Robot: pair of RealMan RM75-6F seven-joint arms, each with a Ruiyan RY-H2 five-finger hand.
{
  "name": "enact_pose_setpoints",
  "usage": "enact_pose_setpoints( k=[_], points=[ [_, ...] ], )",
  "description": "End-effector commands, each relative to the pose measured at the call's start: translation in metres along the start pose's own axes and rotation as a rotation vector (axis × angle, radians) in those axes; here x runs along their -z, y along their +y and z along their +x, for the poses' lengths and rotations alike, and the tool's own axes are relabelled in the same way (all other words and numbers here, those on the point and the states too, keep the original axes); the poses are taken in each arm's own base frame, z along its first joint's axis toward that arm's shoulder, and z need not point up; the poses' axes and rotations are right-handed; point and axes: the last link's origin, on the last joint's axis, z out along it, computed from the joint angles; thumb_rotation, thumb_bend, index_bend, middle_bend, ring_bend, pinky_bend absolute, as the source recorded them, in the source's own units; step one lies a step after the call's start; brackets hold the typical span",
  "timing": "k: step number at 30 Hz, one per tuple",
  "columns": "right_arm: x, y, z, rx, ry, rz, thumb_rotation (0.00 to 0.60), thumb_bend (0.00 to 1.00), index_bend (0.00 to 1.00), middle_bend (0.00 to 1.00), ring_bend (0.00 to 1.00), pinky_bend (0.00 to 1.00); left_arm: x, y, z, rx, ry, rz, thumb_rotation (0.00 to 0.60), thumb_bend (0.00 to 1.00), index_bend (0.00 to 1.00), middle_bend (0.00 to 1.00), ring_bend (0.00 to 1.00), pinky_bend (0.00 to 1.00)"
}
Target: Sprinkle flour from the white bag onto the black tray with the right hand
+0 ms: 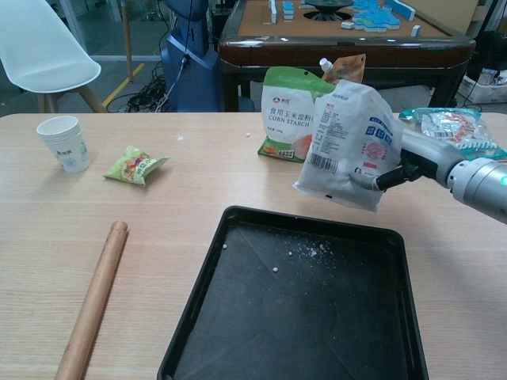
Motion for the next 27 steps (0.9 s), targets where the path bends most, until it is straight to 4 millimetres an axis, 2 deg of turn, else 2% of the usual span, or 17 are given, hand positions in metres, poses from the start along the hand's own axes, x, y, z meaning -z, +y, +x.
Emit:
enact_pose_setpoints(
  k=[1, 6, 8, 10, 13, 16, 19, 27],
  points=[
    [-0.0023, 0.0003, -0.0004, -0.015, -0.025, 0.001, 0.6, 0.8, 0.76, 0.65, 0.53, 0.47, 0.0, -0.0001, 0.0002, 0.0, 0.0, 0.001, 0.6, 0.21, 0.07, 0.09, 0.12, 0.06],
    [-0.005, 0.0002, -0.0004, -0.024, -0.054, 0.001, 0.6, 0.67, 0.66, 0.58, 0.45, 0.38, 0.0003, -0.0008, -0.0007, 0.001, -0.004, 0.006, 0.6, 0.21, 0.07, 0.09, 0.12, 0.06],
    [-0.0049, -0.0003, -0.0003, -0.027, -0.07, 0.005, 0.6, 0.57, 0.61, 0.54, 0.39, 0.33, 0.0001, -0.0011, -0.0009, 0.001, -0.004, 0.006, 0.6, 0.21, 0.07, 0.09, 0.12, 0.06],
    [-0.0041, -0.001, 0.0, -0.022, -0.084, 0.012, 0.6, 0.43, 0.56, 0.47, 0.32, 0.26, -0.0002, -0.0014, -0.0009, 0.002, -0.005, 0.006, 0.6, 0.21, 0.07, 0.09, 0.12, 0.06],
    [-0.0028, -0.002, 0.0005, -0.013, -0.1, 0.021, 0.6, 0.27, 0.51, 0.42, 0.27, 0.21, -0.0006, -0.0016, -0.0012, 0.002, -0.005, 0.006, 0.6, 0.21, 0.07, 0.09, 0.12, 0.06],
    [-0.0016, -0.003, 0.0009, -0.007, -0.107, 0.029, 0.6, 0.14, 0.47, 0.38, 0.24, 0.19, -0.0011, -0.0013, -0.0025, 0.004, -0.01, 0.005, 0.6, 0.21, 0.07, 0.09, 0.12, 0.06],
    [-0.0013, -0.0026, 0.0019, -0.009, -0.103, 0.028, 0.6, 0.08, 0.44, 0.36, 0.22, 0.18, -0.0013, -0.0013, -0.0032, 0.006, -0.011, 0.006, 0.6, 0.21, 0.07, 0.09, 0.12, 0.06],
    [0.0025, -0.0012, 0.0046, -0.02, -0.088, 0.03, 0.6, 0.06, 0.42, 0.35, 0.21, 0.18, -0.0012, -0.0016, -0.0033, 0.007, -0.011, 0.006, 0.6, 0.21, 0.07, 0.09, 0.12, 0.06]
  ],
)
